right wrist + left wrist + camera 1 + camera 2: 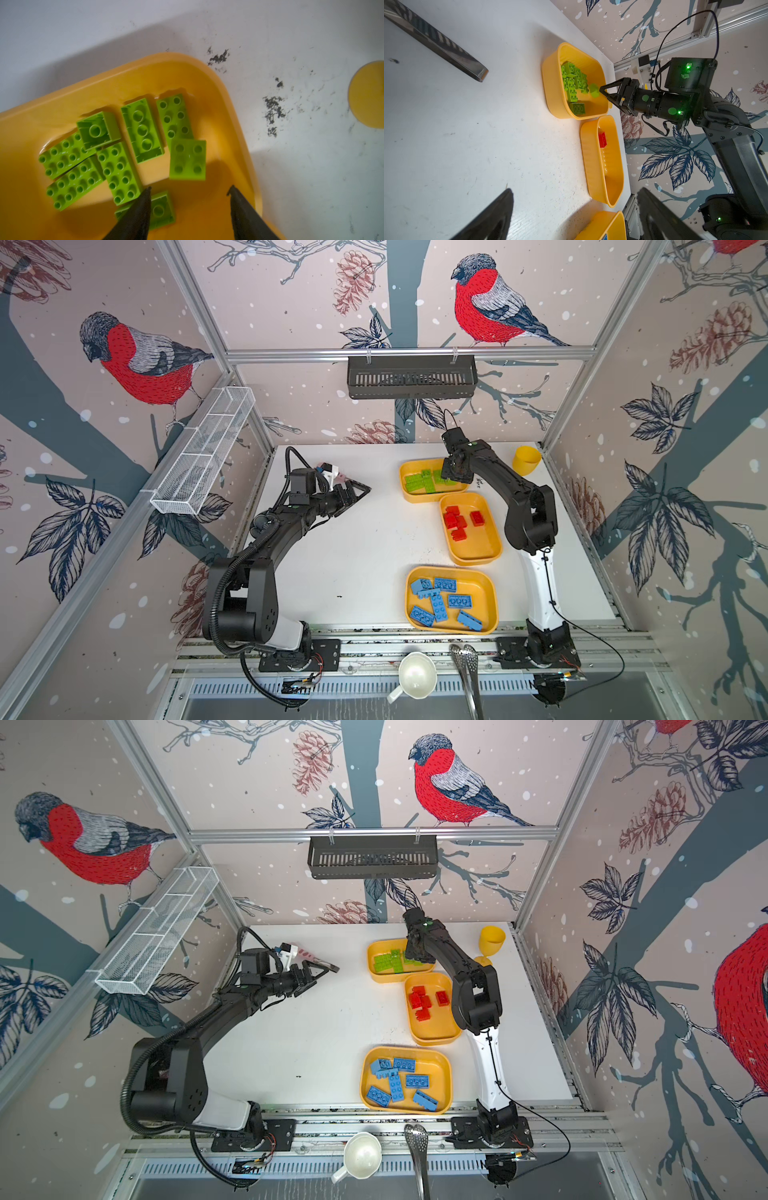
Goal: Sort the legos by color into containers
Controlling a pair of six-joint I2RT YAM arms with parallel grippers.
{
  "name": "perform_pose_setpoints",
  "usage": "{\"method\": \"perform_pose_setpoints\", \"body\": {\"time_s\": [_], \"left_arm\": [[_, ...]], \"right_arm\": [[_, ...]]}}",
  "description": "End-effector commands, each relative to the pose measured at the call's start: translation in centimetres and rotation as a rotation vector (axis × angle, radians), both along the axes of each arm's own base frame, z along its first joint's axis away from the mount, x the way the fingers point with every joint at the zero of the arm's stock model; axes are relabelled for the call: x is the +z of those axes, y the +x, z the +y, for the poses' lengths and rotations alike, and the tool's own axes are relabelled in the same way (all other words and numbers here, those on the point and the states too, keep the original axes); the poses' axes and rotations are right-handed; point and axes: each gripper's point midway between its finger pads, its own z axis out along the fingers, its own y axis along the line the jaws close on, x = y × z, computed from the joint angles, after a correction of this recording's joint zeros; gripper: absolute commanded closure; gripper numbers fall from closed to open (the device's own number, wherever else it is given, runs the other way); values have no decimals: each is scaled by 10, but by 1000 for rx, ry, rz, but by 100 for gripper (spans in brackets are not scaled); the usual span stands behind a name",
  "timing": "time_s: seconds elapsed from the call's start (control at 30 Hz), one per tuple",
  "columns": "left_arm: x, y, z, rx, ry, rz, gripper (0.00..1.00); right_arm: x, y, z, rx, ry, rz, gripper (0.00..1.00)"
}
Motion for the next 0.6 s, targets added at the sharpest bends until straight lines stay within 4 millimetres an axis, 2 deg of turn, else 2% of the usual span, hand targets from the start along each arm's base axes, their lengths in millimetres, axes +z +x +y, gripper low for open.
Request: {"method": "perform_pose_setpoints", "body": {"time_s": [0.0,0.13,0.3,0.4,0.57], "left_arm": [[6,10,3,-6,53,-52,8],[6,23,15,1,170,-83,7],[-4,38,54,80,357,-113,7],[-11,42,81,151,482,-138,7],[-23,39,127,294,600,-186,5]], "right_arm": [[12,0,-9,18,-35,-10,31],[36,-6,-9,69,-12,-63,24],[73,-26,-26,121,35,-198,17],[86,-42,-55,113,42,-287,12],[87,-72,-115,52,36,-392,5]]}}
